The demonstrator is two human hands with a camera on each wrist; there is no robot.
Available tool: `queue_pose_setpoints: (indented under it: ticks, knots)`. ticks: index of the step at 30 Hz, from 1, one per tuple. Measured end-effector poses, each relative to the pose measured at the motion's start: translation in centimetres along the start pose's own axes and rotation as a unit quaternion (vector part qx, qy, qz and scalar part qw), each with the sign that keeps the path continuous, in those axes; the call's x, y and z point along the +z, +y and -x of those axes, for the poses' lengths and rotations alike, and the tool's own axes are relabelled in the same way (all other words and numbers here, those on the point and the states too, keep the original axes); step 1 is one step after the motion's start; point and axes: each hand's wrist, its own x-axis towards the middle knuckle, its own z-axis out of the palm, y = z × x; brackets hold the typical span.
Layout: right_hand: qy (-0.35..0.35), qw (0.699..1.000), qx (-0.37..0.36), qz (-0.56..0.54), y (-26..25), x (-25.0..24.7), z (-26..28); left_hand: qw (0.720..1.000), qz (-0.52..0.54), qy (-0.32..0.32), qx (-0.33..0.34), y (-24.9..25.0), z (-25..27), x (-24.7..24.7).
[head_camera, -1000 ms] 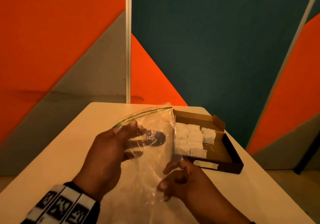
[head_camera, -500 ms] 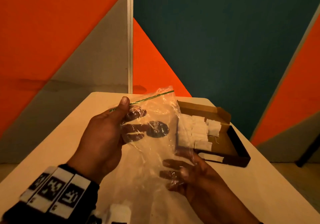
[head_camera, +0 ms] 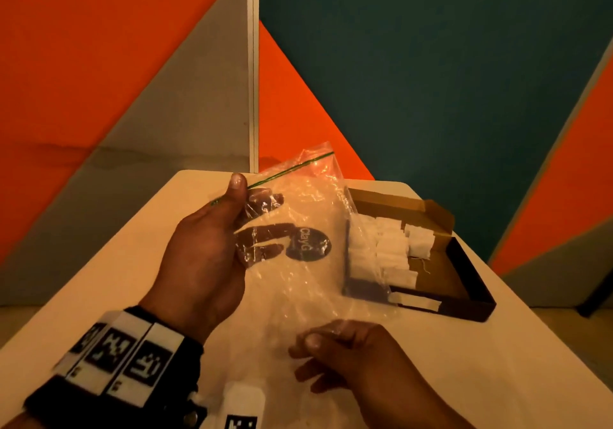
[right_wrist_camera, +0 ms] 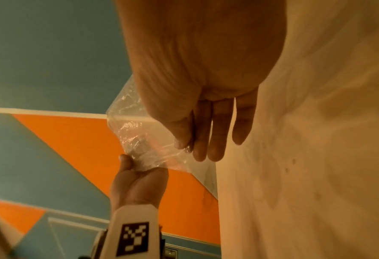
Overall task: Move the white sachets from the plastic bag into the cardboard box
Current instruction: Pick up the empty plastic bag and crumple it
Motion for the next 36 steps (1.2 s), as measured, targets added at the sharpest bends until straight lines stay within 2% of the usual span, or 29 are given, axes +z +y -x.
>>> queue_pose_setpoints:
  ticks: [5, 7, 10, 12, 18, 25, 31, 36]
  knots:
    - [-0.019, 0.995, -0.027, 0.098, -0.5, -0.4, 0.0, 0.999, -0.037, -0.003, 0.017, 0.5, -0.9, 0.0]
    - [-0.036, 0.994, -0.039, 0.095, -0.7, -1.2, -0.1, 0.999, -0.049, -0.009, 0.017, 0.7, -1.1, 0.1]
    - [-0.029, 0.996, -0.055, -0.066, -0.8, -3.3, 0.0, 0.997, -0.071, -0.023, 0.018, 1.2, -1.2, 0.1]
    - [-0.023, 0.989, -0.094, -0.112, -1.3, -4.6, -0.1, 0.994, -0.097, -0.039, 0.019, 1.7, -1.3, 0.3]
    - [0.058, 0.980, -0.190, 0.031, -5.8, -4.5, -0.5, 0.984, -0.155, -0.089, 0.017, 2.5, -1.7, 1.7]
    - [0.139, 0.973, -0.183, -0.035, -7.0, -4.9, -0.9, 0.970, -0.173, -0.167, -0.042, 1.4, -0.1, 1.0]
    - [0.105, 0.974, -0.174, -0.097, -7.3, -5.3, -0.7, 0.977, -0.163, -0.133, -0.033, 0.4, 0.4, 0.9]
    - [0.097, 0.975, -0.170, -0.108, -7.8, -5.8, -0.1, 0.986, -0.064, -0.146, -0.038, 0.4, 1.1, 0.4]
